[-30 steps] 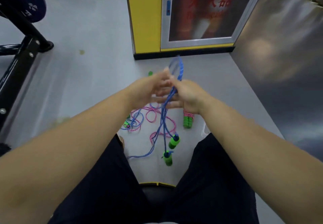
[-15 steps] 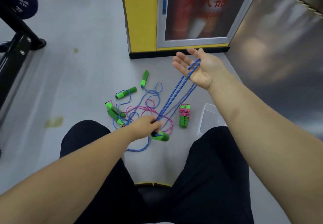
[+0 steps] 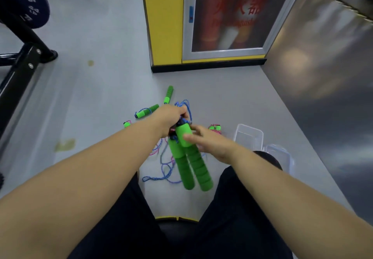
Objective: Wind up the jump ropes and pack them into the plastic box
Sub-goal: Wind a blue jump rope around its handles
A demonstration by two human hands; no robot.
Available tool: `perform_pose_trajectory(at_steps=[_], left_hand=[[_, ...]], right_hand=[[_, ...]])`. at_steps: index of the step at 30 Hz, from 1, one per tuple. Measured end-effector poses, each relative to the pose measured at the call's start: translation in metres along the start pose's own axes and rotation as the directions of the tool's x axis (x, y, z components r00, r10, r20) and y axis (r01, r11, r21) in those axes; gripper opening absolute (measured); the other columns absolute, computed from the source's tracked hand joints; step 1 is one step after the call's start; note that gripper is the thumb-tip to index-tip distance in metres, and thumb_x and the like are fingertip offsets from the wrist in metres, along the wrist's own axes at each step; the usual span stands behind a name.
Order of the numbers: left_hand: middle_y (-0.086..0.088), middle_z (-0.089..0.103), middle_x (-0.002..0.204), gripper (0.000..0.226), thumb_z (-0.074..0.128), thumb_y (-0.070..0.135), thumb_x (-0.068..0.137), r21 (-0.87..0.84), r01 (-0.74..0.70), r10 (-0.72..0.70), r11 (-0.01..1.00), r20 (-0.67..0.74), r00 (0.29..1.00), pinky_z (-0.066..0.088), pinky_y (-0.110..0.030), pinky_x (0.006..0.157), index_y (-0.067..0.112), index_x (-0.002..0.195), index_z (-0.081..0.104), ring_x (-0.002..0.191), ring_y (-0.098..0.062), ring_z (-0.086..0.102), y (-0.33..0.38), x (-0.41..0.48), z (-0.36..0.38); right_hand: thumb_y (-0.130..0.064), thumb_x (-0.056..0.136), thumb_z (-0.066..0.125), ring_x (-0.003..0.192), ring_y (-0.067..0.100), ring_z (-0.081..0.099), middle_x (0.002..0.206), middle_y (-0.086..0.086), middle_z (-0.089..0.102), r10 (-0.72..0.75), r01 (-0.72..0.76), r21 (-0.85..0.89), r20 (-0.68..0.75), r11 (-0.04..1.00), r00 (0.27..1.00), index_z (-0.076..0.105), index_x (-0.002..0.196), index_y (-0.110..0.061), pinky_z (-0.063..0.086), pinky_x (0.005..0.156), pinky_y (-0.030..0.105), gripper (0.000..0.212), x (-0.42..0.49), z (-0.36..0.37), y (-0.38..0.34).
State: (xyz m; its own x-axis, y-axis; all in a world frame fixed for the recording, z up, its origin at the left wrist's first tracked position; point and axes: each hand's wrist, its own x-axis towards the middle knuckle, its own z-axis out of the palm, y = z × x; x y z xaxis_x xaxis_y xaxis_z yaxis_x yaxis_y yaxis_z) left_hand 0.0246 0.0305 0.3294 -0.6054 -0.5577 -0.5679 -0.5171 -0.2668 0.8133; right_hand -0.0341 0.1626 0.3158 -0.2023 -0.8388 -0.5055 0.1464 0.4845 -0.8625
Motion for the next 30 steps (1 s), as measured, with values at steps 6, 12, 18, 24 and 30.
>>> perform_pose_trajectory(at_steps=[6, 12, 18, 24, 30], left_hand=[[-0.002, 0.060, 0.041, 0.039, 0.033, 0.023, 0.102, -0.318, 0.085, -0.068, 0.944, 0.065, 0.996, 0.046, -0.017, 0.037, 0.008, 0.071, 0.050, 0.032, -0.010, 0.056, 0.018, -0.008, 0.010], [0.002, 0.057, 0.073, 0.033, 0.051, 0.049, 0.090, -0.256, 0.058, -0.043, 0.965, 0.062, 0.997, 0.042, -0.024, 0.059, 0.018, 0.079, 0.057, 0.072, -0.016, 0.053, 0.000, -0.019, 0.002], [-0.005, 0.067, 0.091, 0.014, 0.051, 0.031, 0.095, -0.144, 0.026, 0.023, 0.989, 0.328, 0.944, 0.054, -0.034, 0.077, 0.021, 0.097, 0.062, 0.081, -0.019, 0.064, -0.033, -0.049, 0.015], [-0.008, 0.067, 0.101, 0.030, 0.051, 0.036, 0.095, -0.043, -0.138, 0.143, 0.989, 0.122, 0.982, 0.057, -0.041, 0.079, 0.014, 0.115, 0.055, 0.079, -0.023, 0.065, -0.037, -0.043, 0.016], [-0.001, 0.068, 0.109, 0.024, 0.053, 0.040, 0.092, -0.106, -0.162, 0.173, 0.981, 0.103, 0.980, 0.052, -0.040, 0.093, 0.030, 0.113, 0.057, 0.100, -0.018, 0.065, -0.041, -0.044, 0.017]], right_hand=[[-0.005, 0.082, 0.054, 0.078, 0.026, 0.069, 0.095, 0.010, 0.069, -0.038, -0.031, 0.436, 0.148, 0.899, 0.988, 0.057, 0.109, -0.006, 0.056, 0.074, 0.042, 0.027, -0.008, 0.012, 0.007], [-0.005, 0.090, 0.044, 0.069, 0.024, 0.069, 0.081, 0.016, 0.070, -0.064, 0.079, 0.588, -0.046, 0.805, 0.997, 0.061, 0.098, 0.000, 0.060, 0.066, 0.037, 0.020, -0.009, -0.003, 0.003], [-0.015, 0.092, 0.049, 0.087, 0.026, 0.065, 0.101, 0.019, 0.065, -0.080, 0.210, 0.588, -0.240, 0.781, 0.967, 0.060, 0.110, 0.003, 0.057, 0.079, 0.038, 0.028, -0.001, -0.002, -0.001], [-0.015, 0.092, 0.053, 0.082, 0.020, 0.066, 0.091, 0.008, 0.069, -0.124, 0.228, 0.493, -0.235, 0.840, 0.964, 0.064, 0.100, -0.011, 0.056, 0.068, 0.034, 0.014, -0.003, 0.005, 0.001], [-0.032, 0.088, 0.055, 0.102, 0.020, 0.065, 0.108, 0.006, 0.069, -0.103, 0.204, 0.512, -0.218, 0.834, 0.970, 0.062, 0.113, -0.014, 0.052, 0.089, 0.040, 0.032, -0.003, 0.013, 0.011]])
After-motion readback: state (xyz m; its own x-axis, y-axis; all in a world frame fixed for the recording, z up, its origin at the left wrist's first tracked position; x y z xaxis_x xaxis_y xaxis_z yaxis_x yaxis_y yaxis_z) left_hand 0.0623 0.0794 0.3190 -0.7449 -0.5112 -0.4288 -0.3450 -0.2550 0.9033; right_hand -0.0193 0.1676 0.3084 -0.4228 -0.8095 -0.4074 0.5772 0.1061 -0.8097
